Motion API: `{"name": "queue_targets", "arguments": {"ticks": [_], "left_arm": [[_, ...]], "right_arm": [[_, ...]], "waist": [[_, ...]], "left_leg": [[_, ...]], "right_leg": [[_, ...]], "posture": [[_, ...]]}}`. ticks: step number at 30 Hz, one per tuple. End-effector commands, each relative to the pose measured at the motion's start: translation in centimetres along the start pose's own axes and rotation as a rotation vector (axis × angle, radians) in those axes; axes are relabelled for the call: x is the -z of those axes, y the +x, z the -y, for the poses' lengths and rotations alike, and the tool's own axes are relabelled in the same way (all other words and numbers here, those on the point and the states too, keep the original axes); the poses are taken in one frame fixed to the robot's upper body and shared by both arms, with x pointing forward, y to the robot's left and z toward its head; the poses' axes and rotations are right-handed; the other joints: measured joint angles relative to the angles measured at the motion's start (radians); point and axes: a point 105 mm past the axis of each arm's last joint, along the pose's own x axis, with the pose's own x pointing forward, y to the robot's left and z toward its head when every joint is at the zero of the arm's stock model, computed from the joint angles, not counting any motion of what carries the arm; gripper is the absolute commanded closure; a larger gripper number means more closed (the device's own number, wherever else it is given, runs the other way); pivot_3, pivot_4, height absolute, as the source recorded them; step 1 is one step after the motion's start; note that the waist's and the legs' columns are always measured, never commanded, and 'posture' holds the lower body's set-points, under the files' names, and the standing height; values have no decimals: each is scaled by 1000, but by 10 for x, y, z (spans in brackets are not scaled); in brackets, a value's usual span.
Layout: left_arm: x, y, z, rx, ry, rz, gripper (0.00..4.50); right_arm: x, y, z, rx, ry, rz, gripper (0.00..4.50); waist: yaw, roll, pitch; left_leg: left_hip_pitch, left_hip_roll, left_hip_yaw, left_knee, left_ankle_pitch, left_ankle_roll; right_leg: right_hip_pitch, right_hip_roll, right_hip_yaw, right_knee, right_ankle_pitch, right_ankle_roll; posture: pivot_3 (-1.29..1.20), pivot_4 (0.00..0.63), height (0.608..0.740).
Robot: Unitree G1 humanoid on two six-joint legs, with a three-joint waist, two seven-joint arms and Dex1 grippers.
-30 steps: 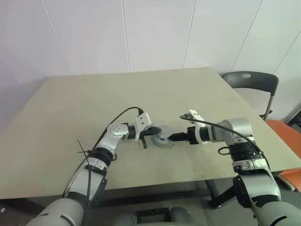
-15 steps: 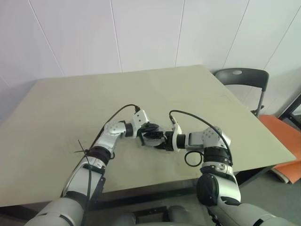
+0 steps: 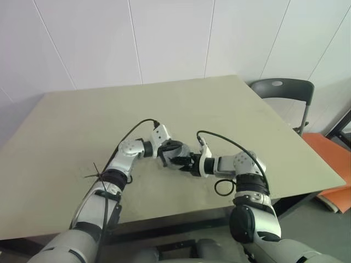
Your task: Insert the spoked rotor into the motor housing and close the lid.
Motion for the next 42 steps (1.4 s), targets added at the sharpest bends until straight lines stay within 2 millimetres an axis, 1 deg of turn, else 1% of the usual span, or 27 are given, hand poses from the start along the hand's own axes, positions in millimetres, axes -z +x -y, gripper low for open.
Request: {"name": "queue_targets", "arguments": {"ticks": [1, 4, 6, 8, 9, 10, 12, 13, 15, 17, 18, 19, 21, 23, 24, 26, 27, 29, 31, 33, 34, 37, 39, 42], "left_arm": [[-16, -5, -25, -137, -190, 112, 4500], [-44, -30, -63, -318, -341, 288, 4500], [-52, -52, -82, -410, -433, 374, 4500], [-53, -70, -90, -461, -497, 421, 4500], [-52, -80, -91, -478, -533, 443, 4500], [-49, -90, -90, -484, -572, 463, 4500], [-39, -107, -82, -483, -670, 469, 4500], [-33, -111, -76, -473, -711, 455, 4500], [-14, -115, -57, -430, -778, 378, 4500], [3, -119, -36, -388, -866, 338, 4500], [7, -121, -30, -377, -897, 342, 4500], [8, -123, -26, -377, -923, 357, 4318], [5, -128, -26, -381, -970, 419, 3905], [-1, -134, -30, -394, -1018, 507, 3341], [-5, -136, -32, -395, -1036, 547, 2977], [-15, -139, -35, -373, -1071, 634, 2280], [-22, -142, -36, -352, -1099, 697, 2002], [-28, -149, -42, -338, -1167, 801, 1365], [-20, -152, -51, -372, -1277, 848, 694], [-13, -151, -52, -352, -1387, 861, 54], [-12, -149, -49, -326, -1418, 849, 22], [-10, -132, -32, -225, -1462, 721, 22], [-9, -124, -23, -183, -1479, 655, 22], [-8, -115, -20, -149, -1510, 602, 22]], "right_arm": [[-18, 4, -23, -43, -107, 63, 2652], [-24, 4, -28, -68, -127, 94, 2652], [-31, 3, -30, -74, -145, 123, 2652], [-40, 3, -34, -92, -140, 159, 2652], [-44, 3, -36, -99, -140, 175, 2652], [-48, 3, -38, -102, -145, 189, 2652], [-56, 5, -47, -138, -152, 215, 2652], [-59, 5, -51, -156, -155, 220, 2652], [-62, 7, -64, -208, -167, 217, 2652], [-59, 9, -86, -300, -196, 178, 2652], [-56, 9, -96, -349, -213, 157, 2652], [-54, 8, -107, -398, -233, 133, 2652], [-50, 6, -119, -444, -266, 98, 2652], [-47, 5, -126, -471, -299, 67, 2652], [-46, 4, -129, -483, -312, 54, 2652], [-46, 3, -131, -481, -334, 39, 2652], [-47, 3, -129, -470, -343, 38, 2652], [-51, 4, -126, -449, -347, 48, 2652], [-52, 3, -125, -449, -347, 52, 2652], [-52, 3, -125, -452, -348, 48, 2652], [-51, 4, -124, -451, -349, 46, 2652], [-50, 5, -122, -446, -347, 47, 2652], [-50, 6, -122, -447, -345, 47, 2652], [-49, 6, -121, -445, -346, 46, 2652]], "waist": [[-1, 0, 1], [-6, -1, 8], [-9, -2, 9], [-13, -2, 9], [-14, -2, 9], [-15, -2, 9], [-14, -2, 9], [-15, -2, 9], [-15, -2, 9], [-14, -2, 9], [-14, -2, 9], [-12, -2, 9], [-8, -2, 9], [-2, -2, 9], [1, -2, 9], [8, -2, 9], [11, -2, 9], [11, -3, 9], [11, -3, 9], [11, -3, 9], [9, -3, 9], [9, -3, 9], [9, -3, 9], [10, -3, 9]], "left_leg": [[0, 0, 0, 0, 0, 0], [-3, 0, 0, 0, 0, 0], [-5, 0, -1, 0, 0, 0], [-14, 0, 0, 0, 1, -1], [-18, 0, 0, 0, 2, -2], [-20, -2, 1, -1, 2, -3], [-21, -4, 2, -4, 2, -3], [-23, -5, 2, -4, 2, -3], [-30, -6, 2, -3, 1, -4], [-36, -8, 2, -2, 2, -4], [-36, -8, 2, -3, 2, -4], [-37, -8, 2, -3, 2, -4], [-37, -8, 1, -2, 2, -4], [-36, -8, 0, -2, 2, -5], [-35, -8, 1, -2, 2, -5], [-33, -8, 0, 0, 2, -5], [-33, -8, 0, 0, 2, -5], [-34, -8, 0, 1, 3, -6], [-34, -8, 0, 1, 3, -6], [-34, -8, 0, 1, 3, -6], [-34, -8, 0, 0, 3, -6], [-34, -8, 1, 0, 3, -6], [-34, -8, 1, 0, 3, -6], [-34, -8, 1, 1, 4, -7]], "right_leg": [[0, 0, 0, 0, 0, 0], [-3, 0, 0, 0, 0, 0], [-6, 1, 0, 0, 0, 0], [-14, 1, 2, 1, 1, 0], [-19, 0, 3, 2, 3, -5], [-21, -2, 4, 2, 4, -5], [-23, -5, 6, 1, 4, -5], [-24, -6, 6, 0, 4, -5], [-30, -7, 7, -1, 4, -5], [-36, -8, 7, 0, 4, -6], [-36, -8, 7, 0, 4, -6], [-37, -9, 7, -1, 4, -6], [-36, -9, 7, -1, 4, -6], [-35, -9, 6, -1, 5, -7], [-34, -9, 6, -1, 5, -7], [-33, -8, 5, 1, 5, -8], [-33, -8, 5, 1, 5, -8], [-33, -8, 5, 1, 5, -8], [-33, -8, 6, 1, 6, -8], [-33, -8, 6, 1, 6, -8], [-34, -8, 6, 1, 6, -8], [-34, -8, 6, 1, 6, -8], [-34, -8, 6, 2, 6, -8], [-34, -8, 6, 3, 6, -8]], "posture": [[0, 0, 740], [0, 0, 740], [0, 0, 740], [0, 0, 740], [0, 0, 740], [0, 0, 740], [0, 0, 740], [0, 0, 740], [0, 0, 740], [0, 0, 740], [0, 0, 740], [0, 0, 740], [0, 0, 740], [0, 0, 740], [0, 0, 740], [0, 0, 740], [0, 0, 740], [0, 0, 740], [0, 0, 740], [0, 0, 740], [0, 0, 740], [0, 0, 740], [0, 0, 740], [0, 0, 740]]}}
